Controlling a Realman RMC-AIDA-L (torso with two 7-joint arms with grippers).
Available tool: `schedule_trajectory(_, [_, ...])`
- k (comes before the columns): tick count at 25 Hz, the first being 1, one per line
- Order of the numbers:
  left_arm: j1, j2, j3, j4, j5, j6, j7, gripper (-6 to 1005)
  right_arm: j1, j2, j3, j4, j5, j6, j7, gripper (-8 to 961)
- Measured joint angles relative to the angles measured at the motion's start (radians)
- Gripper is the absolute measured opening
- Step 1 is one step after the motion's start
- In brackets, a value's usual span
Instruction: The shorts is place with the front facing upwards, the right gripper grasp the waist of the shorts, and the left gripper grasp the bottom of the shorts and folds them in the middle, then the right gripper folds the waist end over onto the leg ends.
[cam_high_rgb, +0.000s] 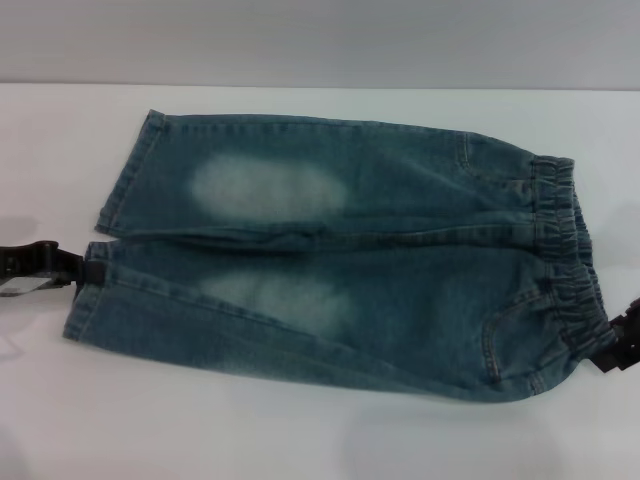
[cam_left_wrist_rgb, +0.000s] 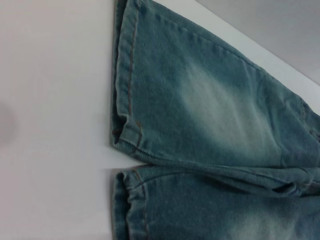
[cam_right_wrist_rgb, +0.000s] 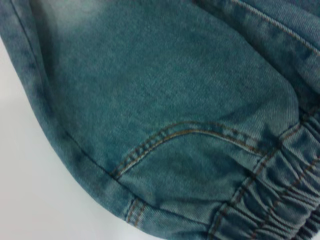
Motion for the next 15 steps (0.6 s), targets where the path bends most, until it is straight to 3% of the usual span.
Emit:
schedule_trajectory(8, [0.001, -0.004, 0.0, -0.002, 0.0, -0.005, 0.007, 104, 0.002, 0.019, 0.002, -0.009, 0.011, 0.001, -0.005, 550])
schedule_trajectory(15, [0.002, -0.004, 0.0, -0.002, 0.0, -0.008, 0.009, 109, 0.003, 0.021, -0.003, -0.009, 0.017, -0.006, -0.021, 527])
